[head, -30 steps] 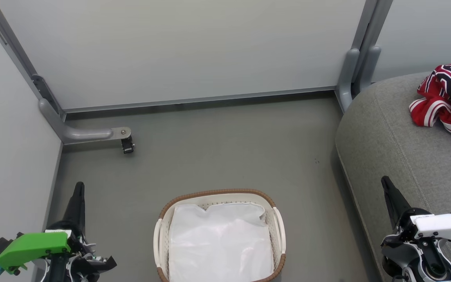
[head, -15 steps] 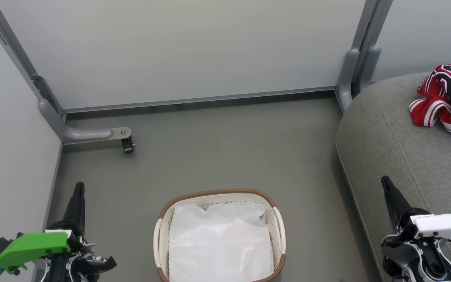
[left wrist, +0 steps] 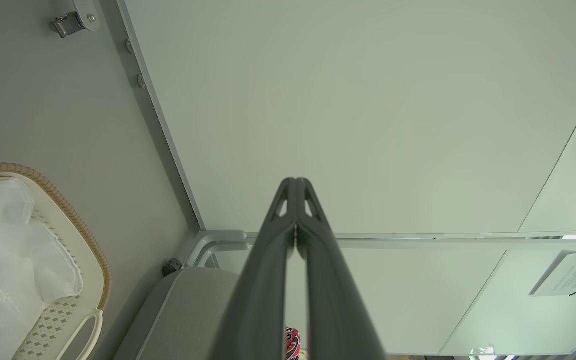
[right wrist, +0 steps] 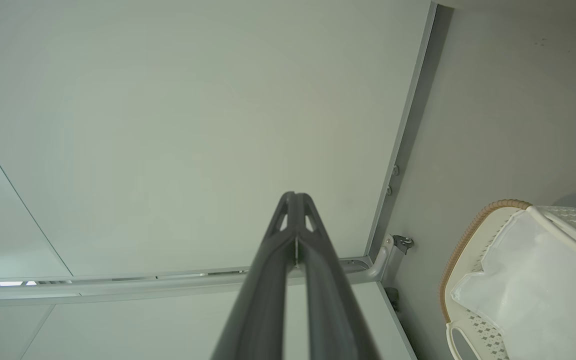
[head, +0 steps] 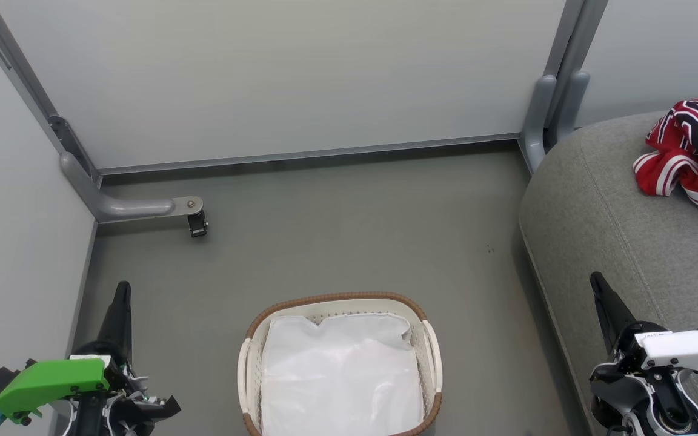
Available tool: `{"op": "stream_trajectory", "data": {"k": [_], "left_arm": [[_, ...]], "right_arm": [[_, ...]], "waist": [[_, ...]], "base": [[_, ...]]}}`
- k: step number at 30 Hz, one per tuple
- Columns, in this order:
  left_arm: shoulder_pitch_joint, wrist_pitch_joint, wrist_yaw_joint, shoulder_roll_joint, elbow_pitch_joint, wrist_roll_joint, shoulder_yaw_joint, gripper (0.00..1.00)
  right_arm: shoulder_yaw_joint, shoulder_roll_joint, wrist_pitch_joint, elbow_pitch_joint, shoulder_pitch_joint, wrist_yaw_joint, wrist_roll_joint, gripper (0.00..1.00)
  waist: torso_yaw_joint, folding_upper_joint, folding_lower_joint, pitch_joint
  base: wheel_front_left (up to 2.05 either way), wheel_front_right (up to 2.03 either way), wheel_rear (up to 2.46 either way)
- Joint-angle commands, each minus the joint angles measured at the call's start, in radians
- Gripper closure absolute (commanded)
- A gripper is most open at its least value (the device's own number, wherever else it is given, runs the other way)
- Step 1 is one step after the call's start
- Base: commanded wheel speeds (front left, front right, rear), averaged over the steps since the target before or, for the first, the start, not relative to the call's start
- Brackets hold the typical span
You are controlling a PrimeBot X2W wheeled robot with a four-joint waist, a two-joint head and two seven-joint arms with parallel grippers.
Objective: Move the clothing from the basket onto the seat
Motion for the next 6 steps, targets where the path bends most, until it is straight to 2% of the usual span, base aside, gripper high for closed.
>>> {"op": "stream_trajectory", "data": {"k": [1,6], "left_arm": [[-0.010,0.003,-0.005,0.000,-0.002,-0.004,0.001,1.00],[-0.010,0.003,-0.005,0.000,-0.002,-0.005,0.001,1.00]], "right_arm": [[-0.002,-0.006,0.003,-0.004,-0.006,-0.001,0.004,1.00],[-0.002,-0.006,0.003,-0.004,-0.006,-0.001,0.004,1.00]], "waist": [[0.000,0.0000,0.0000,0.000],[0.000,0.0000,0.0000,0.000]], "base": [[0.00,0.00,0.00],[0.00,0.00,0.00]]}}
